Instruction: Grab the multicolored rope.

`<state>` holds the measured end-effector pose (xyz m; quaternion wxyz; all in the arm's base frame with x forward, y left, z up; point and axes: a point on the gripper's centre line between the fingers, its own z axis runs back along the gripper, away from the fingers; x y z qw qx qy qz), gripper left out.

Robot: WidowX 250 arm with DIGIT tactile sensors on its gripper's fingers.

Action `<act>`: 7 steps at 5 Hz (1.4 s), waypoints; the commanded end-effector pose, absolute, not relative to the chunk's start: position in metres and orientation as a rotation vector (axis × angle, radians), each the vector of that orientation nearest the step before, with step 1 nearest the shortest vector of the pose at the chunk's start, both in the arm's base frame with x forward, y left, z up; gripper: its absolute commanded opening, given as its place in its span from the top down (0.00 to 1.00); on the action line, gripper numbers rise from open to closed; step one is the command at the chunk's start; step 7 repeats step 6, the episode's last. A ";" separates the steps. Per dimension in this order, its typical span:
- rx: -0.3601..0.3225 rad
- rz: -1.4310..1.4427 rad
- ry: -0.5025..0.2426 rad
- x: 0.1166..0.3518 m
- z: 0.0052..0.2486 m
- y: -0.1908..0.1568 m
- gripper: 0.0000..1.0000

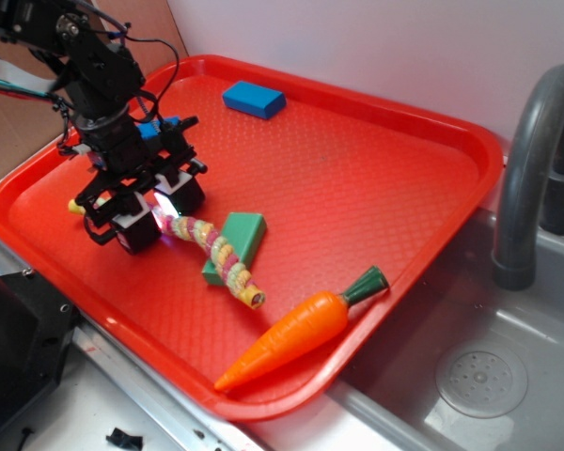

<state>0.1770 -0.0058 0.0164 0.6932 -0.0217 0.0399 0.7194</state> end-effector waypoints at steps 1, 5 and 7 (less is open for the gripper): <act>0.106 1.350 -0.077 0.177 0.061 -0.017 1.00; -0.145 0.579 -0.091 0.172 0.198 -0.017 1.00; -0.113 0.526 -0.111 0.171 0.208 -0.015 1.00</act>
